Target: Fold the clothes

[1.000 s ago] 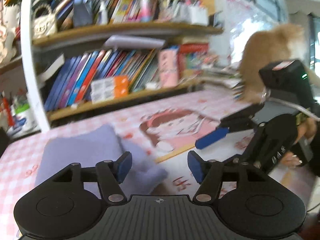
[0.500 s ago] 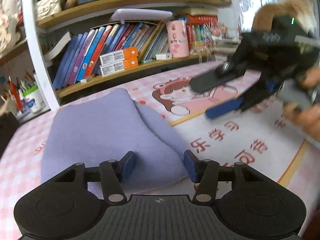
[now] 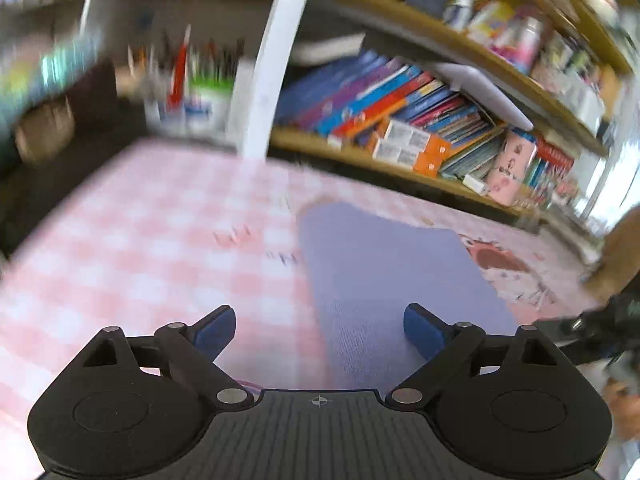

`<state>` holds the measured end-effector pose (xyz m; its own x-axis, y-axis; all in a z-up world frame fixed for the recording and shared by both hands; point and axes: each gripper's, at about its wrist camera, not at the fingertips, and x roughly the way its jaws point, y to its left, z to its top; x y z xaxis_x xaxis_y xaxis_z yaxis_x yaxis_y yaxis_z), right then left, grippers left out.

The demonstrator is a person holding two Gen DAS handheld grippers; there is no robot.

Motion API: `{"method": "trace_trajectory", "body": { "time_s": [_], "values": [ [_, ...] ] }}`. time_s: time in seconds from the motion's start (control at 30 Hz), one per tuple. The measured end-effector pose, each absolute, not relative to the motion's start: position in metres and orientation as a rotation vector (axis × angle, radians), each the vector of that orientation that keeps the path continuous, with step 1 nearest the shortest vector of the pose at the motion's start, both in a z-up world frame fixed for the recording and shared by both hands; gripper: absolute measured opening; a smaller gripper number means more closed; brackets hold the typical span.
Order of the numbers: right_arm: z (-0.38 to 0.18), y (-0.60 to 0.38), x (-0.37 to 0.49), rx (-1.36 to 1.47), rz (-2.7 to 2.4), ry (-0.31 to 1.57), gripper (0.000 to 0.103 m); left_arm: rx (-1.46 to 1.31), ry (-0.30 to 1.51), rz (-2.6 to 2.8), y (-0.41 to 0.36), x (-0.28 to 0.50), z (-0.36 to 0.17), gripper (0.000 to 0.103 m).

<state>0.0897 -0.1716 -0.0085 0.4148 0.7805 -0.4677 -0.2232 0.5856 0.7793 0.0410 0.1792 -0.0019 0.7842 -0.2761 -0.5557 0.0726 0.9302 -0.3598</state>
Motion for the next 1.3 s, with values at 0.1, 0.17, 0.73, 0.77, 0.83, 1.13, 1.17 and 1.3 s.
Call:
{"method": "trace_trajectory", "body": {
  "time_s": [0.1,0.17,0.73,0.77,0.83,1.13,1.17,1.3],
  "values": [
    [-0.009,-0.162,0.098,0.680,0.685,0.938,0.070,-0.487,0.712,-0.256,0.189,0.068,-0.021,0.091],
    [-0.010,-0.156,0.104,0.671,0.677,0.937,0.070,-0.569,0.729,-0.299,0.189,0.073,-0.030,0.083],
    [0.030,-0.203,0.039,0.274,0.555,0.781,0.030,-0.402,0.753,-0.513,0.068,0.033,-0.016,0.055],
    [0.029,-0.211,0.035,0.284,0.546,0.789,0.030,-0.397,0.761,-0.531,0.064,0.033,-0.016,0.055],
    [0.022,-0.228,0.032,0.341,0.544,0.819,0.033,-0.404,0.777,-0.543,0.061,0.034,-0.019,0.057],
    [0.004,-0.253,0.043,0.531,0.546,0.875,0.064,-0.497,0.823,-0.534,0.074,0.039,-0.028,0.063],
    [0.002,-0.253,0.045,0.541,0.549,0.880,0.064,-0.521,0.833,-0.537,0.075,0.042,-0.031,0.065],
    [-0.004,-0.251,0.054,0.581,0.563,0.904,0.049,-0.567,0.851,-0.550,0.075,0.050,-0.039,0.065]
  ]
}}
